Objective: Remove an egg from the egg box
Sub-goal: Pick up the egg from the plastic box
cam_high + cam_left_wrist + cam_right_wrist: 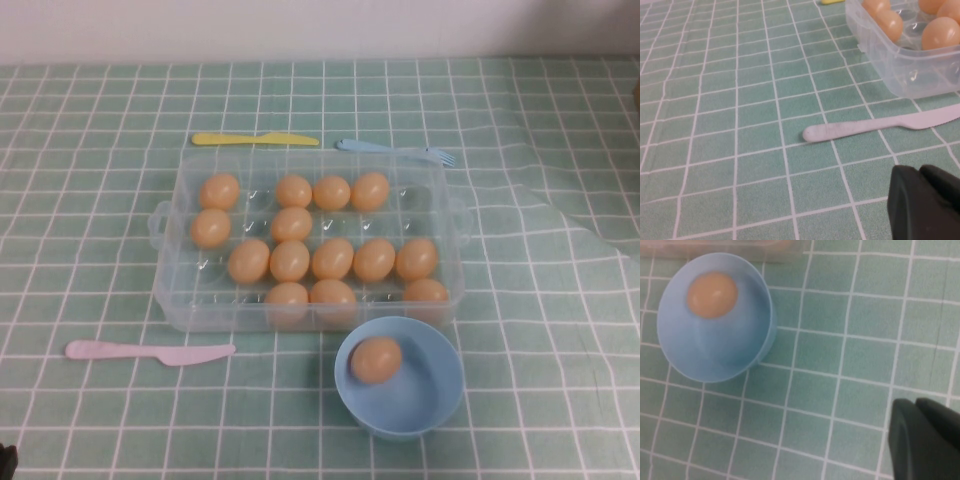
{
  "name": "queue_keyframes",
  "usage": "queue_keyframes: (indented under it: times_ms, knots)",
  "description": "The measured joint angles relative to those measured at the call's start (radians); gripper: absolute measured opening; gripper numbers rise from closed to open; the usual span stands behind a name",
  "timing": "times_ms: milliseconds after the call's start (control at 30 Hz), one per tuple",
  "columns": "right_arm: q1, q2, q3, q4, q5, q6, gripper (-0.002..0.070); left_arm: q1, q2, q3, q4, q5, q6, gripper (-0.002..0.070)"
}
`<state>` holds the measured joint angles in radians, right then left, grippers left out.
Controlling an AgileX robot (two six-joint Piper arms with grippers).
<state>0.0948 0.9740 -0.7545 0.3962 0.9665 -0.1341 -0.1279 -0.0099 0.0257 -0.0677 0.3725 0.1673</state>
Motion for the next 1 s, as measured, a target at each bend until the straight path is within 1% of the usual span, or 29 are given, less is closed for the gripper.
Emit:
queue_keyframes:
  times_ms: [100,267,367,467,533,600,667,767,833,867,900,1000]
  knots:
    - [0.047,0.119,-0.071,-0.013,0.000,-0.028,-0.0017,0.000,0.000,0.000,0.000,0.000,0.000,-0.0003]
    - [0.221,0.312,-0.242,-0.077,0.002,-0.038,-0.0017,0.000,0.000,0.000,0.000,0.000,0.000,-0.0003]
    - [0.303,0.426,-0.358,-0.115,0.004,-0.042,-0.0017,0.000,0.000,0.000,0.000,0.000,0.000,-0.0003]
    - [0.360,0.523,-0.473,-0.159,0.006,-0.043,-0.0013,0.000,0.000,0.000,0.000,0.000,0.000,-0.0003]
    - [0.385,0.582,-0.544,-0.186,0.020,-0.045,0.0007,0.000,0.000,0.000,0.000,0.000,0.000,-0.0003]
    - [0.399,0.637,-0.618,-0.209,0.042,-0.045,0.0046,0.000,0.000,0.000,0.000,0.000,0.000,-0.0003]
    - [0.407,0.697,-0.686,-0.228,0.066,-0.045,0.0117,0.000,0.000,0.000,0.000,0.000,0.000,-0.0003]
    - [0.414,0.785,-0.778,-0.249,0.100,-0.060,0.0273,0.000,0.000,0.000,0.000,0.000,0.000,-0.0003]
    - [0.416,0.833,-0.840,-0.253,0.123,-0.099,0.0365,0.000,0.000,0.000,0.000,0.000,0.000,-0.0003]
    - [0.416,0.868,-0.873,-0.253,0.136,-0.131,0.0425,0.000,0.000,0.000,0.000,0.000,0.000,-0.0003]
    - [0.416,0.896,-0.904,-0.253,0.146,-0.157,0.0464,0.000,0.000,0.000,0.000,0.000,0.000,-0.0003]
    - [0.416,0.967,-0.973,-0.253,0.165,-0.225,0.0519,0.000,0.000,0.000,0.000,0.000,0.000,-0.0003]
